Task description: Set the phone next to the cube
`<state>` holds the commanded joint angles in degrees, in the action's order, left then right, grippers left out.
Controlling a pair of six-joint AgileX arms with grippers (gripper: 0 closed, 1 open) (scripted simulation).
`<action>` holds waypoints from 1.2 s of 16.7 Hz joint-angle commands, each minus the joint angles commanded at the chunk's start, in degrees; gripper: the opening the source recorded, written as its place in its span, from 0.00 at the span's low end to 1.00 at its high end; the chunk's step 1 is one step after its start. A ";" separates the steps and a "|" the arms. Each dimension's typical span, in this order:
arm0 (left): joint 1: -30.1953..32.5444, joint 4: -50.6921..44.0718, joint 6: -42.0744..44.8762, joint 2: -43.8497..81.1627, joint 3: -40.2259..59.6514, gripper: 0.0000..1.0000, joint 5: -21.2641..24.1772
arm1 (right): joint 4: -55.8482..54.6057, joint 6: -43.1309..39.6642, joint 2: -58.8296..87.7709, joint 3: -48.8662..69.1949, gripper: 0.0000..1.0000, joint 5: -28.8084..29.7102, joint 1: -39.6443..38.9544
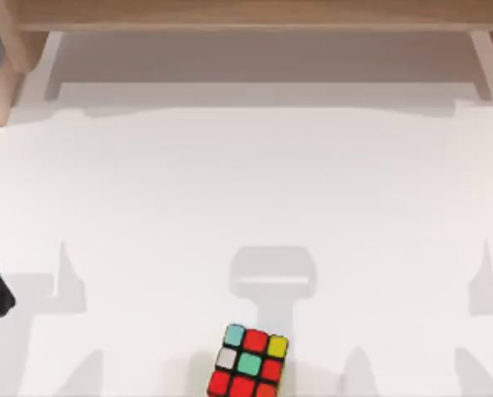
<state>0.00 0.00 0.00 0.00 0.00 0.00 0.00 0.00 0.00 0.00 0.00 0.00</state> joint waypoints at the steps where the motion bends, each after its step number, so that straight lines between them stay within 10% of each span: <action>1: 0.00 0.00 0.00 0.00 0.00 1.00 0.00 | 0.00 0.00 0.00 0.00 1.00 0.00 0.00; 20: 0.00 0.00 0.00 0.00 0.00 1.00 0.00 | 39.66 -44.35 73.77 37.10 1.00 -0.25 33.60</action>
<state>0.00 0.00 0.00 0.00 0.00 0.00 39.66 -44.35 73.77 37.10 -0.25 33.60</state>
